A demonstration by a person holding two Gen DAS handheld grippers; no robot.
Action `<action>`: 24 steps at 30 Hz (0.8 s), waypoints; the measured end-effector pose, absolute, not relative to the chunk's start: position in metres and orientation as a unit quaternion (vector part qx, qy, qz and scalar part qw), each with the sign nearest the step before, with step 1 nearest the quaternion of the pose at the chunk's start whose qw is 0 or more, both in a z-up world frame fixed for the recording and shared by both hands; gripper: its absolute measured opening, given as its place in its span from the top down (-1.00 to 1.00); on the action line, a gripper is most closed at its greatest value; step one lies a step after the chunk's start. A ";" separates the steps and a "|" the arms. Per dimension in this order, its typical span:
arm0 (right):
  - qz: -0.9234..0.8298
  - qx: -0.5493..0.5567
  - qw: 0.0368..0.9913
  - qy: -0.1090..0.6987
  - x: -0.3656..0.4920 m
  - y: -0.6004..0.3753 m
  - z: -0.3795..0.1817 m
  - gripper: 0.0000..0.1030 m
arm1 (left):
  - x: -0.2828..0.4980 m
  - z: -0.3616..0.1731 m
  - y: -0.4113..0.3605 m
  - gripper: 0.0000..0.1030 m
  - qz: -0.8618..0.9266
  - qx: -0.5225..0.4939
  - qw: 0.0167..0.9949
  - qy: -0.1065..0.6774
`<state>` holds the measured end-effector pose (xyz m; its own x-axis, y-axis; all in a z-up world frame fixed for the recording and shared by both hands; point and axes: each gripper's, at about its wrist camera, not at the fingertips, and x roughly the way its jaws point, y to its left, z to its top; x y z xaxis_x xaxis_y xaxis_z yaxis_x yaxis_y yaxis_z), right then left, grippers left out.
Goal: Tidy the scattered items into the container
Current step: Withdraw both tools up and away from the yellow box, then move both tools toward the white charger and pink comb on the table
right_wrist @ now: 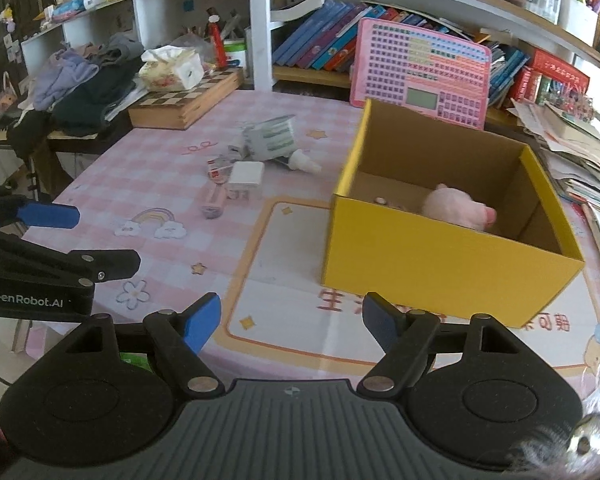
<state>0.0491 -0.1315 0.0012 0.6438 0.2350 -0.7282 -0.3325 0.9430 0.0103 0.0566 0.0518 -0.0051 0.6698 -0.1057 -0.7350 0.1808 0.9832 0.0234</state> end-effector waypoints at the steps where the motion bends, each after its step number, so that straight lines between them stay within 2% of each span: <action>1: 0.157 -0.061 0.904 0.394 0.051 -0.127 0.000 -0.49 | 0.058 -0.006 0.056 -0.59 -0.077 0.047 0.911 0.402; 17: 0.162 -0.061 0.900 0.399 0.087 -0.068 -0.011 -0.41 | 0.089 -0.013 0.115 -0.60 -0.070 0.048 0.905 0.416; 24: 0.145 -0.064 0.904 0.398 0.106 -0.051 -0.014 -0.08 | 0.111 -0.016 0.129 -0.60 -0.086 0.051 0.904 0.416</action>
